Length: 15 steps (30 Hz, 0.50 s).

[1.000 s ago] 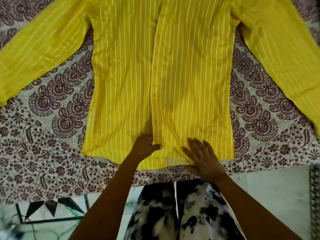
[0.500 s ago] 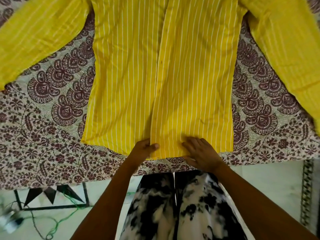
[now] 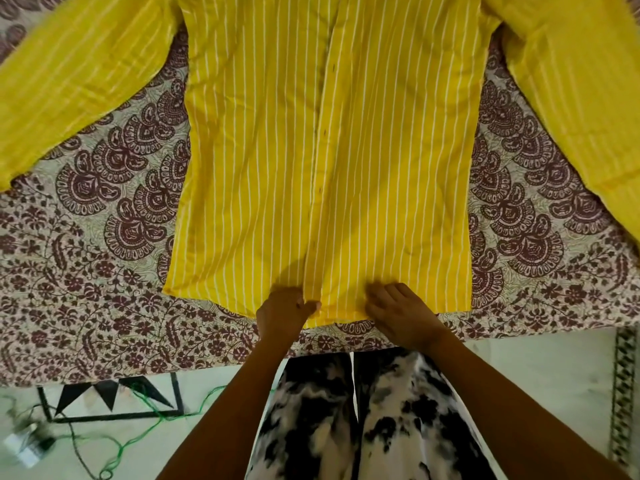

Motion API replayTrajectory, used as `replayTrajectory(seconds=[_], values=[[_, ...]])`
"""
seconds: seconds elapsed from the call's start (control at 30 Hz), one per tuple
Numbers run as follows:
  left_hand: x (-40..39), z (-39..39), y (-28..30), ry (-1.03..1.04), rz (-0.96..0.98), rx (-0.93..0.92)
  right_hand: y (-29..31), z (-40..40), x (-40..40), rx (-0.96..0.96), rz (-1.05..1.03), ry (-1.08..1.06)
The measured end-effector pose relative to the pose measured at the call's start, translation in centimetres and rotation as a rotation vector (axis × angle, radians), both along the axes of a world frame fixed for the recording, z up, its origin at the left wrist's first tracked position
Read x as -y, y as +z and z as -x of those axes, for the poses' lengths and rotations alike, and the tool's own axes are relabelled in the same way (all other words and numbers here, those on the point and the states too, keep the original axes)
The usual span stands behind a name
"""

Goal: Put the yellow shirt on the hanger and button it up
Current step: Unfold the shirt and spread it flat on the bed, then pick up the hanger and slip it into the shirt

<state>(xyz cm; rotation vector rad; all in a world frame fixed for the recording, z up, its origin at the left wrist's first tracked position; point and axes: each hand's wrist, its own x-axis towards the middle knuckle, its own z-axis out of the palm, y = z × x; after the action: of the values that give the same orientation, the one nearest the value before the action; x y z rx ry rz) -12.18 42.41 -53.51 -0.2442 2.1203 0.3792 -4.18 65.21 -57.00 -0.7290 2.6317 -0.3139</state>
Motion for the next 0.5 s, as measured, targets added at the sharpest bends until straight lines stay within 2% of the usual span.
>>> replayTrajectory(seconds=[0.1, 0.23, 0.37, 0.5], values=[[-0.5, 0.9, 1.1, -0.152, 0.105, -0.030, 0.7, 0.6, 0.0, 0.058, 0.048, -0.071], [-1.2, 4.3, 2.2, -0.051, 0.100, -0.223, 1.8, 2.8, -0.9, 0.050, 0.066, -0.254], [-4.6, 8.8, 1.9, -0.020, -0.152, -0.442, 2.0, 6.5, -2.5, -0.038, 0.129, -0.465], [-11.1, 14.3, 0.3, -0.091, -0.404, -0.545, 1.8, 10.9, -5.8, -0.153, 0.211, -0.736]])
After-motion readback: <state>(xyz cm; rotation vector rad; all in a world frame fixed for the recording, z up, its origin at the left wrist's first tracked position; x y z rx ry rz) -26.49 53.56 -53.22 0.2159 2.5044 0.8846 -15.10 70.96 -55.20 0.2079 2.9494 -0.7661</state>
